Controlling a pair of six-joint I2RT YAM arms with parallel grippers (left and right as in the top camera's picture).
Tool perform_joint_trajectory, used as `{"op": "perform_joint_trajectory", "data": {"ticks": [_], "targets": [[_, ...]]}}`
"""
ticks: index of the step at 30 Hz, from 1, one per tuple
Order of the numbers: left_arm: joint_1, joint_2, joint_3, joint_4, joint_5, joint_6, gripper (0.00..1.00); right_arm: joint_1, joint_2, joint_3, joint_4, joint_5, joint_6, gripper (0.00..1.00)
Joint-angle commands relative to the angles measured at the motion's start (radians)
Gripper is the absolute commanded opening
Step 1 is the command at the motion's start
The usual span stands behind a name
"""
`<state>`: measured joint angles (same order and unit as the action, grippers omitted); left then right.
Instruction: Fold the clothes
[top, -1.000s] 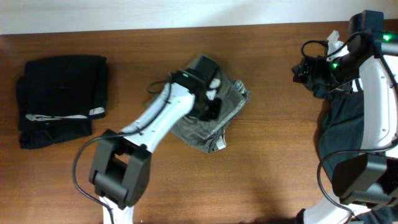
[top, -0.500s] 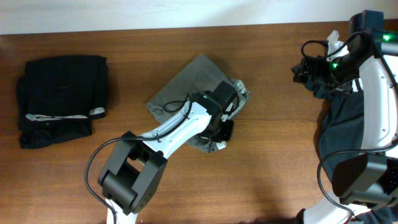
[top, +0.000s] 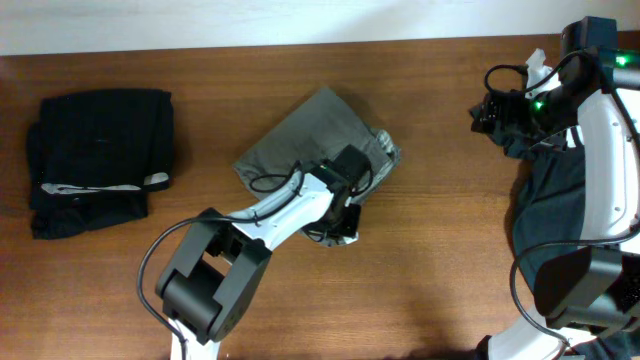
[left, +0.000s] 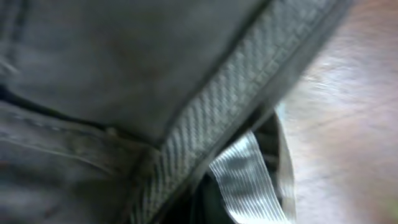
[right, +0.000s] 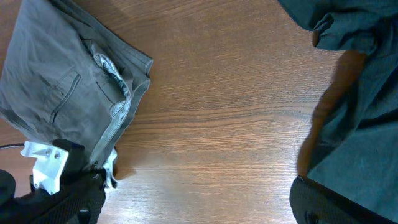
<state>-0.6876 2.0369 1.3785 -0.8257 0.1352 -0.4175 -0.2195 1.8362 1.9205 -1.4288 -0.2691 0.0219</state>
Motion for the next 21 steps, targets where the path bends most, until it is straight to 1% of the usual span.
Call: {"op": "perform_joint_trajectory", "data": {"ticks": [1,5,10,14,15,17,19,21], "targets": [[0.045,0.011,-0.018,-0.004,-0.101,-0.014,0.01,-0.005,0.003,0.0,0.0,0.013,-0.002,0.99],[0.114,0.011,-0.018,-0.008,-0.198,0.02,0.01,-0.005,0.003,0.0,0.0,0.013,-0.002,0.99],[0.246,0.011,-0.018,-0.02,-0.289,0.045,0.02,-0.005,0.003,0.0,0.0,0.013,-0.002,0.99],[0.361,0.011,-0.018,0.043,-0.362,0.06,0.02,-0.005,0.003,0.0,0.0,0.013,-0.002,0.99],[0.387,0.011,-0.018,0.078,-0.369,0.076,0.05,-0.005,0.003,0.0,0.0,0.013,-0.002,0.99],[0.431,0.01,-0.01,0.135,-0.359,0.084,0.06,-0.005,0.003,0.0,0.0,0.013,-0.002,0.99],[0.46,0.008,0.037,0.127,-0.312,0.083,0.06,-0.005,0.003,0.0,0.0,0.013,-0.002,0.99],[0.464,-0.002,0.111,0.082,-0.297,0.083,0.07,-0.005,0.003,0.0,0.0,0.013,-0.002,0.99]]}}
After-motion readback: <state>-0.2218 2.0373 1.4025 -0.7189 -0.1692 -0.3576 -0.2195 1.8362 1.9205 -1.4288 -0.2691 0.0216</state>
